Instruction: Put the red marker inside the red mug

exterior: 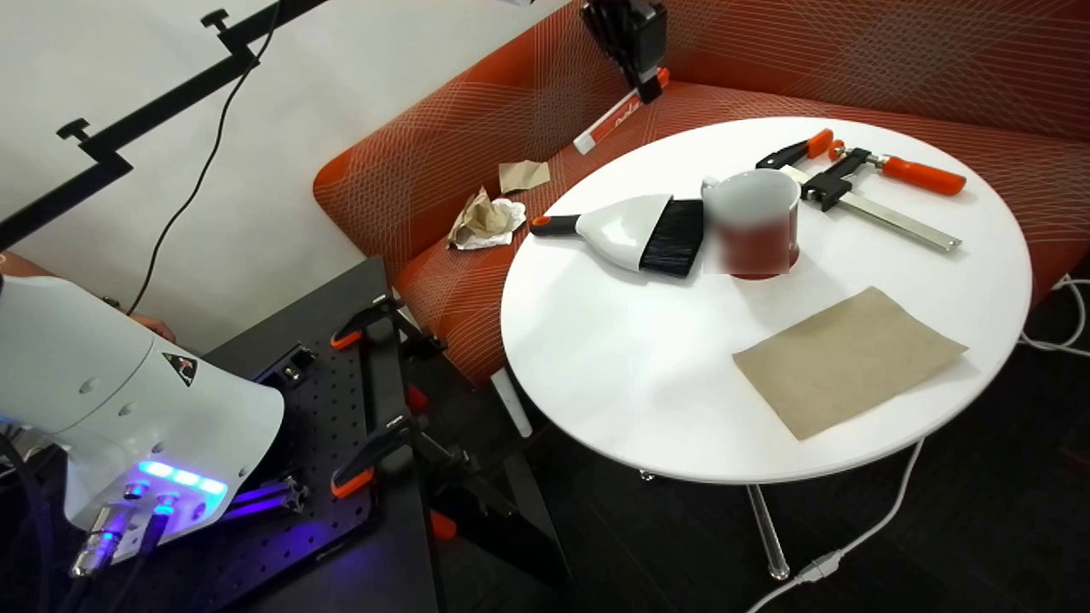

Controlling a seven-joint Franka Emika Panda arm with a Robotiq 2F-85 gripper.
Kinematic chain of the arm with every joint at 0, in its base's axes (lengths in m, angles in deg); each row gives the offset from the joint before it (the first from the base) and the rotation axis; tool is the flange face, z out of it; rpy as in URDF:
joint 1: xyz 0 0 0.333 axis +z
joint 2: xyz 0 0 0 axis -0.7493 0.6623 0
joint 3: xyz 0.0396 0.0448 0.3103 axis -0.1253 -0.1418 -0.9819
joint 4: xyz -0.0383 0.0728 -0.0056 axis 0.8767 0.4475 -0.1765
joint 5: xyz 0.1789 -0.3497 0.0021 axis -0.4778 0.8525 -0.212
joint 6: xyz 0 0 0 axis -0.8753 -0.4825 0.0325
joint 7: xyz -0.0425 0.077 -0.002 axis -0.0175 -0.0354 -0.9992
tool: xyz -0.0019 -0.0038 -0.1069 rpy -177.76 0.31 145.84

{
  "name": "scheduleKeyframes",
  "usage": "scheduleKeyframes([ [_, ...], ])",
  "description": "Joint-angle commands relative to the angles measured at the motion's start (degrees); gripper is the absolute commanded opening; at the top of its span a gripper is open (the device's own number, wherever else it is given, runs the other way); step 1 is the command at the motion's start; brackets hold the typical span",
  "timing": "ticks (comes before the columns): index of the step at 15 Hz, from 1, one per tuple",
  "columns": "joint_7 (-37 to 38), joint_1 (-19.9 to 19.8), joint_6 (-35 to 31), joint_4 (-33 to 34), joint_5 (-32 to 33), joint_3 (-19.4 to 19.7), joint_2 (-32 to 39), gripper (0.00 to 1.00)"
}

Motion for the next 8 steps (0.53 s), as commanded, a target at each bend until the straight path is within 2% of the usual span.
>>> scheduleKeyframes([
  [1, 0.0, -0.2, 0.2, 0.1, 0.0, -0.2, 0.1, 0.19],
  [4, 0.0, -0.2, 0.2, 0.1, 0.0, -0.2, 0.2, 0.19],
  [5, 0.0, -0.2, 0.2, 0.1, 0.0, -0.2, 0.2, 0.05],
  [8, 6.7, 2.4, -3.9, -0.7, 5.4, 3.0, 0.2, 0.05],
])
